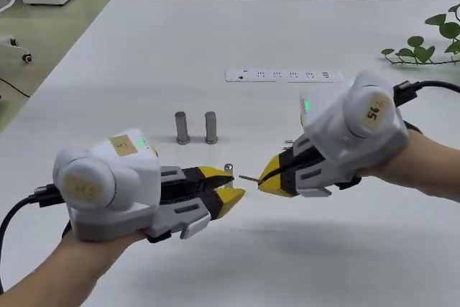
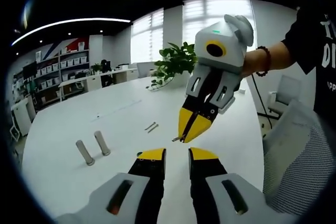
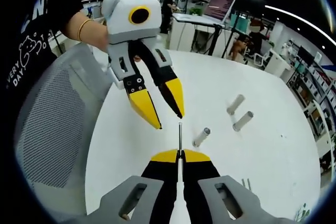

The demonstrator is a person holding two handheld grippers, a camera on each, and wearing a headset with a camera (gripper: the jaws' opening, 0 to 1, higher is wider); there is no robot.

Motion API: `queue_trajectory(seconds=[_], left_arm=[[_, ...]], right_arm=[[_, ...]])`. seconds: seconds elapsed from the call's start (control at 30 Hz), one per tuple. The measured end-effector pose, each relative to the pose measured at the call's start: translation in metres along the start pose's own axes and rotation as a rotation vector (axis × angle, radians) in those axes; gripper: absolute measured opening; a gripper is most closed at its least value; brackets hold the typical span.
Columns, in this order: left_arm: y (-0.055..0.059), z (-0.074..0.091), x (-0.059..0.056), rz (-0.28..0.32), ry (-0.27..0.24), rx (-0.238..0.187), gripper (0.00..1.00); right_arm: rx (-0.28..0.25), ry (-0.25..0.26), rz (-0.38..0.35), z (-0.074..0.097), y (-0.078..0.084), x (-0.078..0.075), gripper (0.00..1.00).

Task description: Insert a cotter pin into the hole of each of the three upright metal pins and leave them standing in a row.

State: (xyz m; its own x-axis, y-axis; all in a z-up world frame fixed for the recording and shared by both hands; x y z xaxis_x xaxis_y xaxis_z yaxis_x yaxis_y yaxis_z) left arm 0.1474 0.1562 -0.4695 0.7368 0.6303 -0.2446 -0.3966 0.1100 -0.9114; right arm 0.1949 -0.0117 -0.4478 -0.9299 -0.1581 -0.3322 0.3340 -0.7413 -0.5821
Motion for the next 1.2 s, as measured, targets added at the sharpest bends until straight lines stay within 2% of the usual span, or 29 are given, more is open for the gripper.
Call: queue_trajectory(seconds=[0.2,0.3,0.37,0.43,0.5,0.77,0.87,1.0,1.2], left_arm=[[0.004,-0.004,0.010,0.021,-0.078,-0.019,0.18],[0.007,-0.008,0.017,0.038,-0.125,-0.031,0.22],[0.010,-0.010,0.022,0.047,-0.168,-0.025,0.23],[0.013,-0.013,0.026,0.064,-0.187,-0.023,0.23],[0.015,-0.015,0.028,0.056,-0.204,-0.014,0.23],[0.022,-0.032,0.036,0.088,-0.234,-0.007,0.22],[0.024,-0.041,0.038,0.121,-0.238,0.010,0.21],[0.027,-0.049,0.041,0.120,-0.248,0.024,0.19],[0.031,-0.057,0.046,0.133,-0.258,0.045,0.16]], right_arm=[[0.057,0.006,0.015,-0.005,0.006,-0.008,0.00],[0.106,0.005,0.034,-0.009,0.010,-0.012,0.00],[0.109,0.001,0.012,-0.013,0.012,-0.016,0.00],[0.106,-0.007,0.001,-0.016,0.013,-0.019,0.00],[0.116,-0.015,0.003,-0.019,0.014,-0.021,0.00],[0.142,-0.035,-0.008,-0.037,0.027,-0.033,0.00],[0.154,-0.048,0.007,-0.040,0.029,-0.033,0.00],[0.164,-0.057,0.027,-0.042,0.030,-0.033,0.00],[0.159,-0.058,0.021,-0.046,0.029,-0.037,0.00]])
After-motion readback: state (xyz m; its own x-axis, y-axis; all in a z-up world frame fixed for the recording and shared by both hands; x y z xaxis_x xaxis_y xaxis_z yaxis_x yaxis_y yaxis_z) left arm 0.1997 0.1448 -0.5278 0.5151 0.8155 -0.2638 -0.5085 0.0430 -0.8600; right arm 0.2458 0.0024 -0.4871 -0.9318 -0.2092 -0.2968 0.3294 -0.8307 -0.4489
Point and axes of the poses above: the centre of the closed fingertips' face, and the gripper's own axes: z roughly backward along the fingers, x roughly to its left, y roughly out of its underside, the point moved 10 cm from there along z, roughly backward along the fingers, and after that the axes turned 14 degrees about z, right-handed, at the moved point
